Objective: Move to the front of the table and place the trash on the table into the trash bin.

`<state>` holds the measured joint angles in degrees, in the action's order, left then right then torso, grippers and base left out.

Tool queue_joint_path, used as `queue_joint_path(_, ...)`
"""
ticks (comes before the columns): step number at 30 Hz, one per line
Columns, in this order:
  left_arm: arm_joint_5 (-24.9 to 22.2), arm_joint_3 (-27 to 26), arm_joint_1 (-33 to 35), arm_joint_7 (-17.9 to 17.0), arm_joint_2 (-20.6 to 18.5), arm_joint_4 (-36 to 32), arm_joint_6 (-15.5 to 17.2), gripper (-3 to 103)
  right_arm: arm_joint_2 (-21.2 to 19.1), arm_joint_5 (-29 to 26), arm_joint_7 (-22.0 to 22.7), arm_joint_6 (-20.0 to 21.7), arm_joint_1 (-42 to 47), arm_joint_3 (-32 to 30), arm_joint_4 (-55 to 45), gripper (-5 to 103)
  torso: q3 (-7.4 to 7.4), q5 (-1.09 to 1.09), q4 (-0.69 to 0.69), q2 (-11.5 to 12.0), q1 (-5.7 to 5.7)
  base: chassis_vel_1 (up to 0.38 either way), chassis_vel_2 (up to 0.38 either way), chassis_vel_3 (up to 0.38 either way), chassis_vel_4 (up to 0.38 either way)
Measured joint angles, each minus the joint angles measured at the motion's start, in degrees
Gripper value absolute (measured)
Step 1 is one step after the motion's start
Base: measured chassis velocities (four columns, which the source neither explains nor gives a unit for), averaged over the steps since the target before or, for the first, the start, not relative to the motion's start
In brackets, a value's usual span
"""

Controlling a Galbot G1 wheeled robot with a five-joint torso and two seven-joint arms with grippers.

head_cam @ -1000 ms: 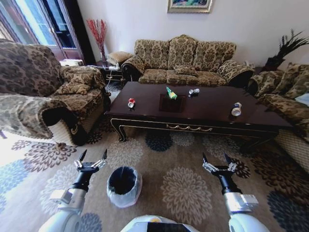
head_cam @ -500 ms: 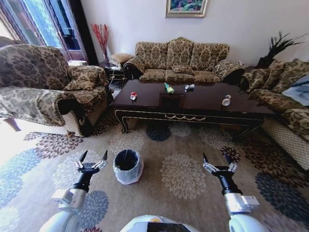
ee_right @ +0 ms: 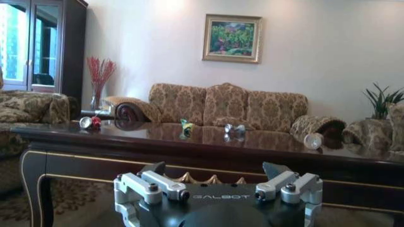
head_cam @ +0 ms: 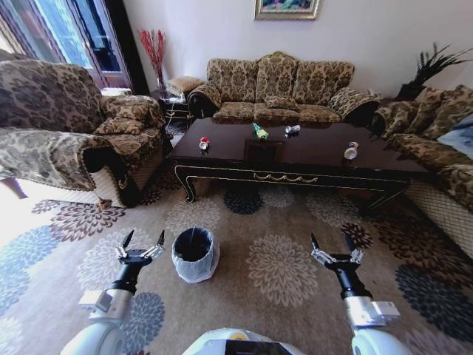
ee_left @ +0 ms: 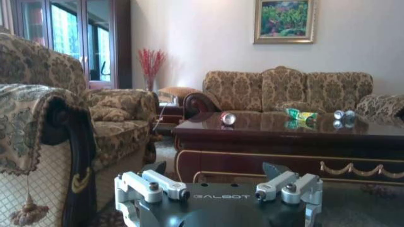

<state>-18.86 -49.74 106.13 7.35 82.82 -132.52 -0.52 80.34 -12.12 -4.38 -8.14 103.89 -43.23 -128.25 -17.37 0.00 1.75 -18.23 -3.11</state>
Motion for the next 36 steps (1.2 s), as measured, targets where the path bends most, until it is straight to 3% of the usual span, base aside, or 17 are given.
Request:
queue_joint_path(21,-1.83,-0.88,0.24,0.16,-0.61,5.18,-1.71,100,0.33,1.27,1.37,-0.37,0.63,0.39,-0.58,100,2.66,0.0,0.0,4.11,1.49,-0.063,0.065,0.061,-0.07)
queue_joint_path(27,-2.26,-0.41,-0.27,0.07,-2.68,7.75,2.8,100,0.54,1.61,1.57,-1.73,1.22,-0.65,1.0,100,4.15,-0.01,0.0,6.18,2.0,0.0,0.0,0.0,0.0)
queue_joint_path(31,-2.83,0.36,-1.34,-0.2,-3.83,7.05,8.62,100,0.49,1.63,1.57,-2.79,1.51,-1.91,2.79,100,4.81,0.01,0.0,7.23,2.41,0.0,0.0,0.0,0.0)
queue_joint_path(36,-2.83,1.15,-3.2,-0.66,-4.47,7.27,10.45,100,0.56,1.21,1.55,-3.36,1.77,-3.14,3.72,100,5.69,0.0,0.0,8.37,2.65,0.0,0.0,0.0,0.0)
